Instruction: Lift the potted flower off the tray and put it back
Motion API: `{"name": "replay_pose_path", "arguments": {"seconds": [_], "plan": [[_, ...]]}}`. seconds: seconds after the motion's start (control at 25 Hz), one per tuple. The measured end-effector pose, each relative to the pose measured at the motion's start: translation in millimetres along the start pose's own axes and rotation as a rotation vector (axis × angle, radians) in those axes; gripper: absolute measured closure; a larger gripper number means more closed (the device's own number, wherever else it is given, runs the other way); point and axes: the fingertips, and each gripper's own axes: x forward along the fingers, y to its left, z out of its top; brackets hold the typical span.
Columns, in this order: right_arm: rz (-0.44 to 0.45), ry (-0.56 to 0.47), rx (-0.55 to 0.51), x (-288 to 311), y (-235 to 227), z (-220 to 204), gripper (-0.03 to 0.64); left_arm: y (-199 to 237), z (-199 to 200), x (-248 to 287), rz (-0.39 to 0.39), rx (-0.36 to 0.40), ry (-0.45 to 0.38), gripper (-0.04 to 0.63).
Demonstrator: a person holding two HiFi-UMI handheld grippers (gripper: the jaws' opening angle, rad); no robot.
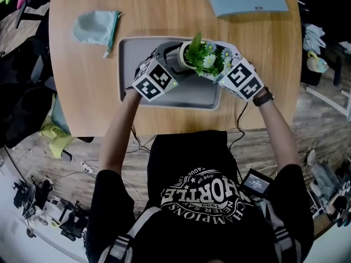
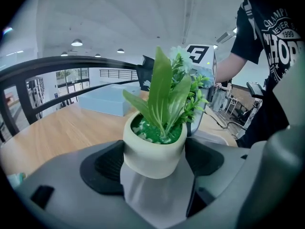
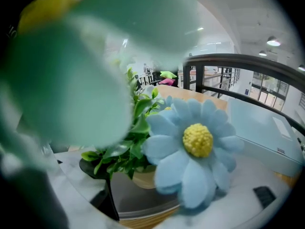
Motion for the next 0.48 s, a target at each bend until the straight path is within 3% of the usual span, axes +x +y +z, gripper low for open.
{"name": "replay_pose_path", "arguments": {"seconds": [0.48], "plan": [[-0.018, -0.016, -0.014, 2.8, -1.2, -4.8, 0.167, 0.1, -3.6, 1.7, 0.019, -0.004, -0.023, 0.181]]}}
